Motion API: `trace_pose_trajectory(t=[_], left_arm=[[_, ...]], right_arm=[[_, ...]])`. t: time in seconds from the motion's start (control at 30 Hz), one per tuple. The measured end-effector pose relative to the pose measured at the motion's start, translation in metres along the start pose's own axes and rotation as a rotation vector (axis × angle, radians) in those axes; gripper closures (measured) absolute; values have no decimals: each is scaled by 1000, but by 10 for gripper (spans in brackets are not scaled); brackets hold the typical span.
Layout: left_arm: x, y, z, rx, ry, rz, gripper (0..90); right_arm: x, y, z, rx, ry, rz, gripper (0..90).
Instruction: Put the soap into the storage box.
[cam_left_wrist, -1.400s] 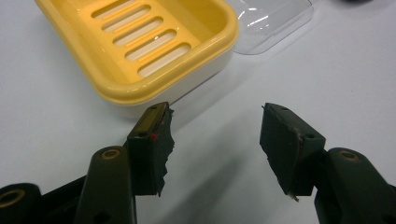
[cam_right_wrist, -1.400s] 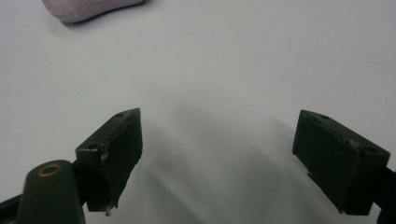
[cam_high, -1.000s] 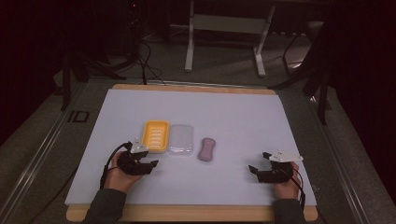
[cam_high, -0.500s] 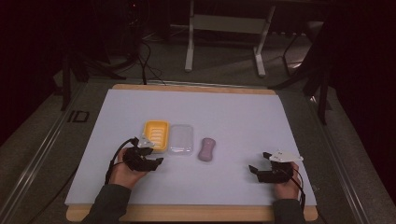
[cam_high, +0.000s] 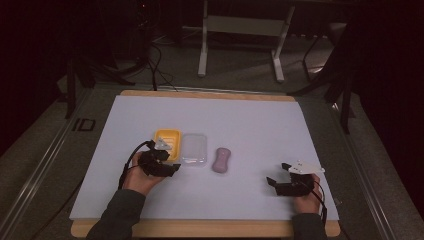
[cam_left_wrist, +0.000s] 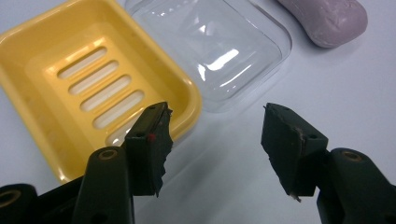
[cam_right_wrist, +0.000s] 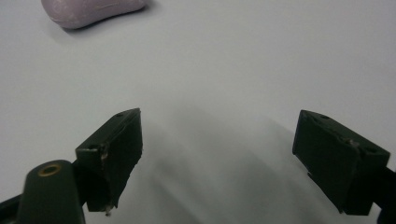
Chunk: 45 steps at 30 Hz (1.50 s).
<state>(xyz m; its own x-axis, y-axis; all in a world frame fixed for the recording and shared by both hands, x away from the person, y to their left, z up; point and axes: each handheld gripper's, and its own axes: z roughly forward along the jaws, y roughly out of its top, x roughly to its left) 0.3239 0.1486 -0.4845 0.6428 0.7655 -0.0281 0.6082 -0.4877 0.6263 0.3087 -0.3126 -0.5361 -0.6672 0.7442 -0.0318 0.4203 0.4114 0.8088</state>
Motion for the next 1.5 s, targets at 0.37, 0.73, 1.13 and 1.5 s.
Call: trace_pose_trajectory(t=[0.37,0.73,1.13,1.5], left_arm=[[-10,19,9,21,-7,52,420],[-16,34,14,32,-16,72,420],[-18,48,27,71,-33,92,420],[-26,59,38,99,-36,128,405]], right_arm=[[0,0,0,-2,-1,-5,157],[0,0,0,0,-2,-5,157],[0,0,0,0,-3,-7,157],[0,0,-1,-1,-1,-7,159]])
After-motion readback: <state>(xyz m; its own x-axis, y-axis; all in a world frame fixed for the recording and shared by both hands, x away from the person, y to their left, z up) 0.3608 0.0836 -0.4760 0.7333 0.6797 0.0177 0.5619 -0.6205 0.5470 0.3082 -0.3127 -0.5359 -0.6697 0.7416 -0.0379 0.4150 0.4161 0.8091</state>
